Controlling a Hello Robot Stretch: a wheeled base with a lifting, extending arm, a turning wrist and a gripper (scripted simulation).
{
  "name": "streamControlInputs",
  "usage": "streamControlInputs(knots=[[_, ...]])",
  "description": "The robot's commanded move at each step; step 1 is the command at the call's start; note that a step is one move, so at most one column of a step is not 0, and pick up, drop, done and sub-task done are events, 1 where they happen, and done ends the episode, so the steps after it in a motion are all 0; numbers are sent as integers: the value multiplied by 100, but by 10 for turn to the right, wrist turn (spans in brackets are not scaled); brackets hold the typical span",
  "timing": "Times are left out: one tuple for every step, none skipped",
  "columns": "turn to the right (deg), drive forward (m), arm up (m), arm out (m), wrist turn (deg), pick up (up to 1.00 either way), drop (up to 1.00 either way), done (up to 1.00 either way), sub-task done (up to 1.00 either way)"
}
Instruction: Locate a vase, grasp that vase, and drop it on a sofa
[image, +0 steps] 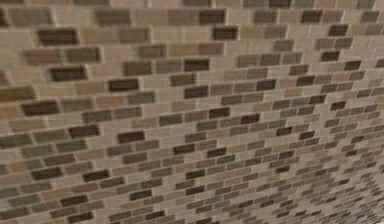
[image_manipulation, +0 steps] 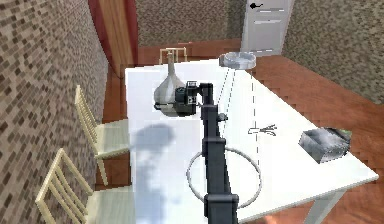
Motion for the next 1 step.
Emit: streamControlInputs(knots=[[0, 0, 18, 0, 0, 0, 0, 0, 0]])
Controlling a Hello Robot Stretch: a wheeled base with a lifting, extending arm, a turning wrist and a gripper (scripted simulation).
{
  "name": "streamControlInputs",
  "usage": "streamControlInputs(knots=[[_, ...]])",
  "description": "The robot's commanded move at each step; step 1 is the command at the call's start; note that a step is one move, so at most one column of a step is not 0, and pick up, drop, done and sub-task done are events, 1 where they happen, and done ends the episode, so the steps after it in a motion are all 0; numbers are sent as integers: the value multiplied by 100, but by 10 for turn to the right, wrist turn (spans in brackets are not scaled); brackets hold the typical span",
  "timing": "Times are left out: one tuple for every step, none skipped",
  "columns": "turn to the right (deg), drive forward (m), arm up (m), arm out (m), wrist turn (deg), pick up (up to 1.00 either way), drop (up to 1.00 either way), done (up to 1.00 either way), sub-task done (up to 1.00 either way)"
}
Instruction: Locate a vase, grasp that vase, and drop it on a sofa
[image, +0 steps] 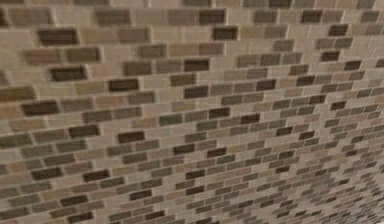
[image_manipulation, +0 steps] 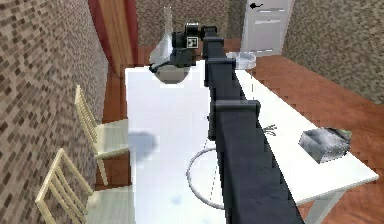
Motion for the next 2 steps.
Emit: streamControlInputs(knots=[[0, 0, 0, 0, -450, 0, 0, 0, 0], [0, 0, 0, 0, -450, 0, 0, 0, 0]])
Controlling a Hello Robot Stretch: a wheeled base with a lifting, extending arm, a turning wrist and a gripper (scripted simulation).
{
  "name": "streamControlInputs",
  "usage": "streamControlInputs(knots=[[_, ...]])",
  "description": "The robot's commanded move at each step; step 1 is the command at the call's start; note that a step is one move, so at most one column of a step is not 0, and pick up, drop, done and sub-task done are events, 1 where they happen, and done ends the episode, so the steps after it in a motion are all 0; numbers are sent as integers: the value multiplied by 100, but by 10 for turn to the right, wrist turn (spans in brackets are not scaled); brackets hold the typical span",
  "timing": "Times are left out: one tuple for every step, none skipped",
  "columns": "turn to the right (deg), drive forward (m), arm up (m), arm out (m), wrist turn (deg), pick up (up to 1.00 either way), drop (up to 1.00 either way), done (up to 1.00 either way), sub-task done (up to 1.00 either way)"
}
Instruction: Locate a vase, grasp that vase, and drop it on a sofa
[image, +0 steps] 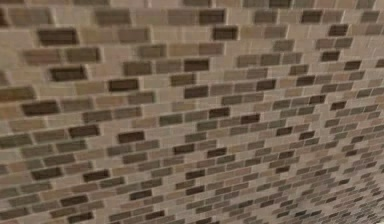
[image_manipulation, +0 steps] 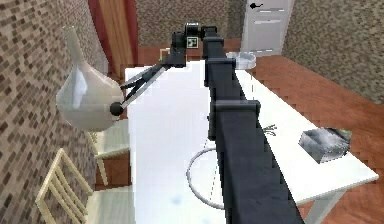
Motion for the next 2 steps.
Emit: streamControlInputs(knots=[[0, 0, 0, 0, -180, 0, 0, 0, 0], [0, 0, 0, -48, 0, 0, 0, 0, 0]])
